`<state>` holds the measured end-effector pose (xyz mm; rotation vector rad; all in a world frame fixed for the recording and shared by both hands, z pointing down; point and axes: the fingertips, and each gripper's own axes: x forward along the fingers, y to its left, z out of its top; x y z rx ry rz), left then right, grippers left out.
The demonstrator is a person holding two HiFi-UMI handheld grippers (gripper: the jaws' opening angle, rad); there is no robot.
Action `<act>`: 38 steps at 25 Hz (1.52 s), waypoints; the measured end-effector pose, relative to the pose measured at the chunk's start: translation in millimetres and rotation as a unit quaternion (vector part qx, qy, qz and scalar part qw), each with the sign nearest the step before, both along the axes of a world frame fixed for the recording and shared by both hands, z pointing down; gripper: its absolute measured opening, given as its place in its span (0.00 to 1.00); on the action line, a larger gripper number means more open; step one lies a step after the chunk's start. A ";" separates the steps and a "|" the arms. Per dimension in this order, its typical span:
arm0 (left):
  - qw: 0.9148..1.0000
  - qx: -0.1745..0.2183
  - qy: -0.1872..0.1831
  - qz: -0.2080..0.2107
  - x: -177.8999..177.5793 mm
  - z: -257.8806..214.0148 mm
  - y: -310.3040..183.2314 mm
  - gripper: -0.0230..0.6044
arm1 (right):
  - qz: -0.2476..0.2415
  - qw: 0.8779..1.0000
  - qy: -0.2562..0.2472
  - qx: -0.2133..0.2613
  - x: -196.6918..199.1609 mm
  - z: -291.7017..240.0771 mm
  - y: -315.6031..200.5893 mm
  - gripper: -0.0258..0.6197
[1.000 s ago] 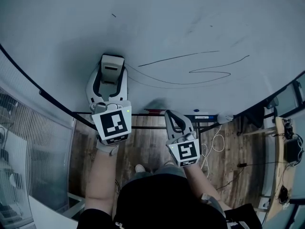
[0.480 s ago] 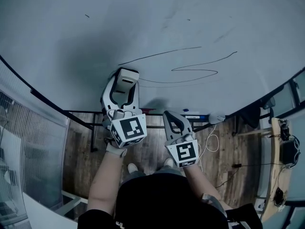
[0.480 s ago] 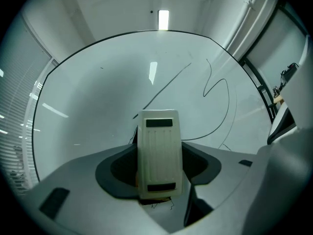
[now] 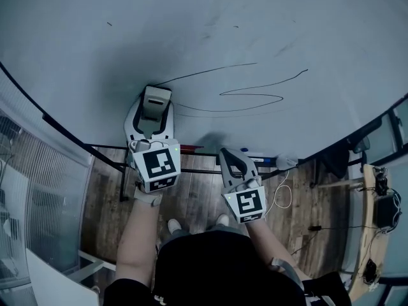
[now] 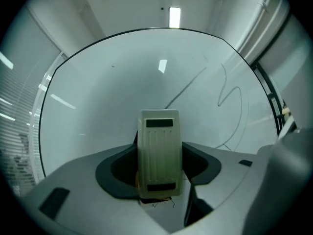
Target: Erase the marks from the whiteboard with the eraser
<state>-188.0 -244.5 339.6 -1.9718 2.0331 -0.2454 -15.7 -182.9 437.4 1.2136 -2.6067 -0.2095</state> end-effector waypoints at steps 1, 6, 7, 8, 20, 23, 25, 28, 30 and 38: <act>1.000 0.004 0.013 0.001 -7.2 -8.5 0.6 0.46 | -0.003 1.000 0.000 0.001 -0.9 -0.5 1.0 0.08; 0.997 0.009 0.082 0.009 -23.9 -37.0 2.2 0.46 | -0.018 1.000 0.004 0.011 -3.2 -5.3 6.0 0.08; 0.995 0.015 0.096 0.013 -22.7 -40.8 2.1 0.46 | -0.017 1.000 0.002 0.009 -2.2 -5.6 6.2 0.08; 0.994 0.021 0.108 0.014 -20.8 -44.2 1.9 0.46 | -0.015 1.000 -0.001 0.007 -0.9 -5.9 6.4 0.08; 0.987 0.032 0.156 -0.035 -13.7 -46.6 1.9 0.45 | -0.014 1.000 -0.006 0.006 35.0 -4.4 1.0 0.08; 0.980 0.035 0.192 -0.036 -14.2 -44.3 2.5 0.45 | -0.019 1.000 -0.007 0.004 41.7 -3.4 -2.5 0.08; 0.974 0.039 0.219 -0.037 -14.9 -42.6 2.9 0.45 | -0.024 1.000 -0.007 0.004 44.7 -2.9 -5.3 0.08; 0.965 0.050 0.254 -0.038 -15.1 -40.7 3.7 0.45 | -0.034 0.999 -0.006 0.004 48.3 -2.6 -9.6 0.08; 0.962 0.057 0.267 -0.022 -6.5 -43.6 3.0 0.45 | -0.041 0.999 -0.004 0.004 51.5 -2.5 -12.3 0.08; 0.969 0.070 0.235 0.030 77.6 -83.0 -5.5 0.45 | -0.047 0.999 -0.011 0.012 67.7 -9.8 -15.2 0.08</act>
